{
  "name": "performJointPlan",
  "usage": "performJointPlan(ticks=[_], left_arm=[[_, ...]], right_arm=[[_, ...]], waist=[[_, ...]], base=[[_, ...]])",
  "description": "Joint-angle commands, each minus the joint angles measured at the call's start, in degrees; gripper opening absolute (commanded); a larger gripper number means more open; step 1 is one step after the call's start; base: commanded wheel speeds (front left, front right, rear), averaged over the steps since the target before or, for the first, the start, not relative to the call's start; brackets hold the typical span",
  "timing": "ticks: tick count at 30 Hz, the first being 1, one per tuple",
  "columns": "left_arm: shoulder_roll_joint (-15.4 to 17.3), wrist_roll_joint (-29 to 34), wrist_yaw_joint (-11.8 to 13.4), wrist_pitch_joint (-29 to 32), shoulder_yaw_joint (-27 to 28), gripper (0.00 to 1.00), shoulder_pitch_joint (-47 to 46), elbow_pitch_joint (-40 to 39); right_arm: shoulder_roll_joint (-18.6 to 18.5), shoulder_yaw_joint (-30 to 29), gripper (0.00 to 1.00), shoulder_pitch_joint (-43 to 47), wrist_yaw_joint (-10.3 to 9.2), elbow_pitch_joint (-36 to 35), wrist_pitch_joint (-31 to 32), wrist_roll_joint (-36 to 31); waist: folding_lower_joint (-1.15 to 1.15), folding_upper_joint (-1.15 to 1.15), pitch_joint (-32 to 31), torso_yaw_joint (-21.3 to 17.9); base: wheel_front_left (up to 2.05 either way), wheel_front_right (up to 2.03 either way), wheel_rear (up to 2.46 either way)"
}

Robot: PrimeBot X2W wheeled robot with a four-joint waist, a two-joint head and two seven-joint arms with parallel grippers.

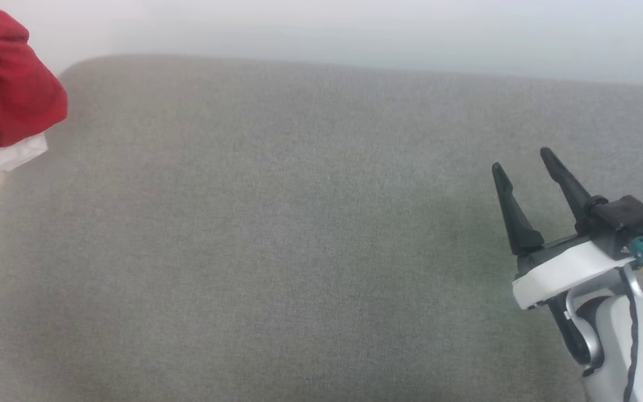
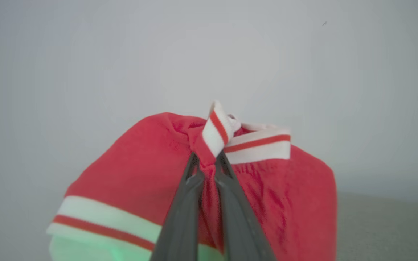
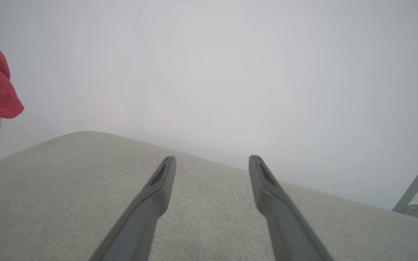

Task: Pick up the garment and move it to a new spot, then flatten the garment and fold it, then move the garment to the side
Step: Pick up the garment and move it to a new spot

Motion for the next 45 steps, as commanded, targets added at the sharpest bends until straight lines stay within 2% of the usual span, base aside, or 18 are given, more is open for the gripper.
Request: performJointPlan(ticks=[1, 7, 11, 16, 23, 29, 33, 37, 45], left_arm=[[0.87, -0.24, -0.08, 0.63, -0.2, 0.0, 0.09, -1.79], [3.13, -1.54, -0.09, 4.11, -0.15, 0.0, 2.89, -9.38], [4.53, -2.82, 1.66, 7.97, 0.56, 0.0, 6.86, -18.08], [6.47, -5.3, 6.12, 14.39, 2.4, 0.0, 14.34, -33.14], [8.51, -7.36, 14.36, 22.73, 5.09, 0.0, 25.7, -55.19], [7.54, -7.09, 18.71, 27.38, 3.58, 0.0, 30.27, -68.11], [5.46, -6.66, 20.24, 29.33, 0.64, 0.0, 30.27, -72.6], [2.89, -6.24, 21.04, 31.27, -3.29, 0.0, 30.51, -73.73], [-1.84, -8.43, 21.78, 35.43, -10.18, 0.0, 34.08, -67.55]], right_arm=[[0.74, -0.01, 1.0, 0.58, -0.1, 0.38, -0.44, 0.27], [1.72, -0.3, 1.0, 1.37, -0.1, 1.29, -1.23, 0.15], [2.18, -1.32, 1.0, 1.76, -0.1, 1.99, -1.85, 0.08], [2.44, -3.79, 1.0, 2.36, -0.1, 2.32, -2.71, 0.15], [2.18, -6.7, 1.0, 2.23, -0.09, 2.64, -3.44, -0.28], [1.83, -9.76, 1.0, 2.08, -0.09, 3.43, -4.29, -0.46], [2.2, -11.57, 1.0, 2.06, -0.09, 3.88, -4.83, -0.76], [2.88, -12.5, 1.0, 1.77, -0.09, 4.35, -5.43, -0.75], [4.31, -12.08, 1.0, 1.0, -0.09, 6.3, -6.81, -0.44]], waist=[[0.0, 0.0, -2.18, -0.06], [0.0, 0.0, -4.47, -0.91], [0.0, 0.0, -5.91, -2.27], [0.0, 0.0, -6.76, -4.99], [0.0, 0.0, -6.45, -10.91], [0.0, 0.0, -5.13, -15.65], [0.0, 0.0, -3.89, -18.13], [0.0, 0.0, -2.4, -19.9], [0.0, 0.0, 0.51, -21.67]], base=[[0.0, 0.0, 0.0], [0.0, 0.0, 0.0], [0.0, 0.0, 0.0], [0.0, 0.0, 0.0], [0.0, 0.0, 0.0], [0.0, 0.0, 0.0], [0.0, 0.0, 0.0], [0.0, 0.0, 0.0], [0.0, 0.0, 0.0]])
